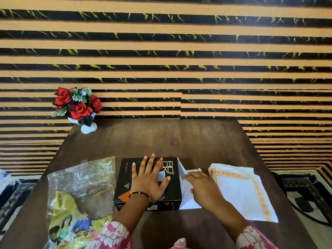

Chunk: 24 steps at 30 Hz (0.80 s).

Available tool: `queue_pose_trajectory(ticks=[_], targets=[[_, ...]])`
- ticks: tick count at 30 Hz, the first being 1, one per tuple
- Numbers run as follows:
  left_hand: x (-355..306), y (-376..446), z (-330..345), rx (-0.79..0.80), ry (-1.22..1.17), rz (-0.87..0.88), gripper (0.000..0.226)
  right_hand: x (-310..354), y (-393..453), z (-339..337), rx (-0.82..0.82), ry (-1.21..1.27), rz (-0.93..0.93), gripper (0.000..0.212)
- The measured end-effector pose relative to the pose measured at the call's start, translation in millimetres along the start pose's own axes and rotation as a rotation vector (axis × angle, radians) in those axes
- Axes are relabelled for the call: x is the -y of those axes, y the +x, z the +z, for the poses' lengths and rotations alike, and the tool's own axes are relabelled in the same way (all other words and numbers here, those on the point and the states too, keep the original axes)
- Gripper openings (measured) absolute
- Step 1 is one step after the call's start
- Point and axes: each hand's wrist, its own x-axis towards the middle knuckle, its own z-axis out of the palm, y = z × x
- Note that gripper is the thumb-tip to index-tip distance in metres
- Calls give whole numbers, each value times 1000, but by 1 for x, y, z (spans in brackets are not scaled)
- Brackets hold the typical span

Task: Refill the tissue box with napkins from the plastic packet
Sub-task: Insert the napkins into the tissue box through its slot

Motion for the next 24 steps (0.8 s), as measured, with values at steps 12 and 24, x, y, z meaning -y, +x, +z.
queue_pose_trajectory(ticks=[12,24], targets=[[1,-1,2,-36,-12,3,76,-5,-38,8,552,679,99,31],[1,-12,-10,178,173,421,123,5,-23,5,664,891,203,26]])
